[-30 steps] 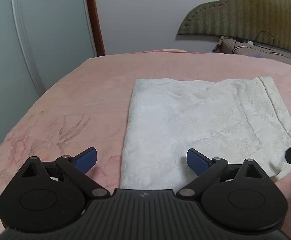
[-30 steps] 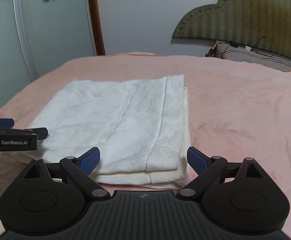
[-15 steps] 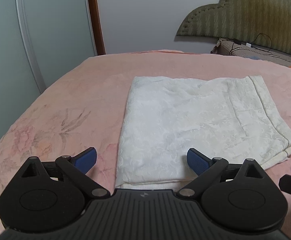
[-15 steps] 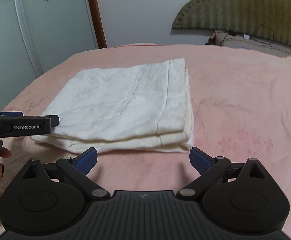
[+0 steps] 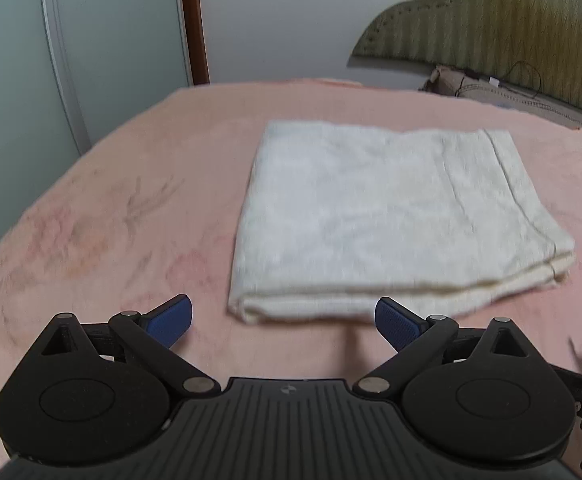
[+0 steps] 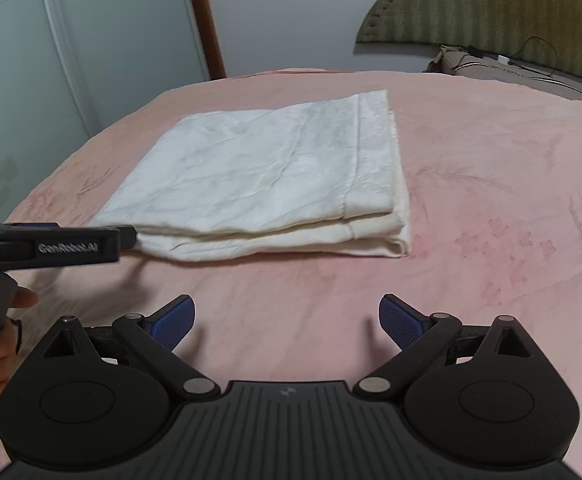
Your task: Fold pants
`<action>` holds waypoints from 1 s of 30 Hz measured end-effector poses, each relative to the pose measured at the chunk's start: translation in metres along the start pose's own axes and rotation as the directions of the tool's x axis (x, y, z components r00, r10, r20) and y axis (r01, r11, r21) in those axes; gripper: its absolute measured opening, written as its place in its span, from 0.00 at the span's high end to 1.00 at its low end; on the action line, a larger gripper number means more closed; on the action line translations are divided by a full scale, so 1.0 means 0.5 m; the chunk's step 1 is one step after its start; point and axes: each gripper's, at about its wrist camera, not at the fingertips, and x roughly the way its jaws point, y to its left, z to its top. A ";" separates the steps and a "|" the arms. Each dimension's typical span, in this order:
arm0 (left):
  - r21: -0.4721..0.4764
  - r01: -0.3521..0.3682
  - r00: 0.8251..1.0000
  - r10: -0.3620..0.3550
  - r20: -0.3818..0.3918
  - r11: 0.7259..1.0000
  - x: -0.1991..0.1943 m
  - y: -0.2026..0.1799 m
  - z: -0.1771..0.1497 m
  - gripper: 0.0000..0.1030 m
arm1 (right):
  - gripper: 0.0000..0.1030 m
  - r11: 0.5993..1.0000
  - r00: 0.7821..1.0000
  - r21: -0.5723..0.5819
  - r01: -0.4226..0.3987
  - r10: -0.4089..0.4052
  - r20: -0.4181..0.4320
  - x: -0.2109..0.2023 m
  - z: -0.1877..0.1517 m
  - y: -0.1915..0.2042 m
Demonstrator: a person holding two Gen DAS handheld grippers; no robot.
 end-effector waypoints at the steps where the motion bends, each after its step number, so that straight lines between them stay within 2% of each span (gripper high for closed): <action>1: 0.001 0.003 1.000 -0.003 -0.007 1.000 -0.001 0.002 -0.005 0.03 | 0.04 1.000 1.000 -0.005 -0.004 0.004 -0.001 -0.003 -0.003 0.005; 12: -0.016 0.020 0.999 -0.021 -0.044 1.000 -0.018 0.021 -0.057 0.03 | 0.04 1.000 0.998 0.004 -0.017 0.017 -0.057 -0.015 -0.032 0.043; 15: -0.021 0.024 0.998 -0.025 -0.055 0.999 -0.017 0.028 -0.067 0.03 | 0.04 0.999 0.996 0.025 -0.040 0.041 -0.074 -0.020 -0.033 0.052; 18: -0.024 0.027 0.997 -0.028 -0.065 0.999 -0.015 0.036 -0.074 0.03 | 0.03 0.989 0.984 0.105 -0.102 0.116 -0.132 -0.024 -0.026 0.054; 21: -0.025 0.029 0.997 -0.031 -0.070 0.999 -0.012 0.041 -0.079 0.02 | 0.04 0.939 0.956 0.245 -0.240 0.273 -0.110 -0.032 -0.022 0.035; 22: -0.027 0.029 0.997 -0.031 -0.072 0.999 -0.012 0.042 -0.080 0.02 | 0.03 0.939 0.959 0.253 -0.234 0.266 -0.100 -0.031 -0.021 0.035; 24: -0.028 0.030 0.997 -0.032 -0.071 0.999 -0.010 0.042 -0.082 0.02 | 0.03 0.974 0.985 0.193 -0.122 0.143 -0.100 -0.021 -0.021 0.043; 26: -0.020 0.029 0.997 -0.030 -0.065 0.999 -0.010 0.039 -0.082 0.02 | 0.03 0.991 0.995 0.133 -0.010 0.023 -0.097 -0.004 -0.027 0.050; 30: -0.011 0.021 0.998 -0.022 -0.056 1.000 -0.005 0.031 -0.084 0.00 | 0.03 0.992 0.997 0.123 0.035 -0.026 -0.080 0.019 -0.040 0.039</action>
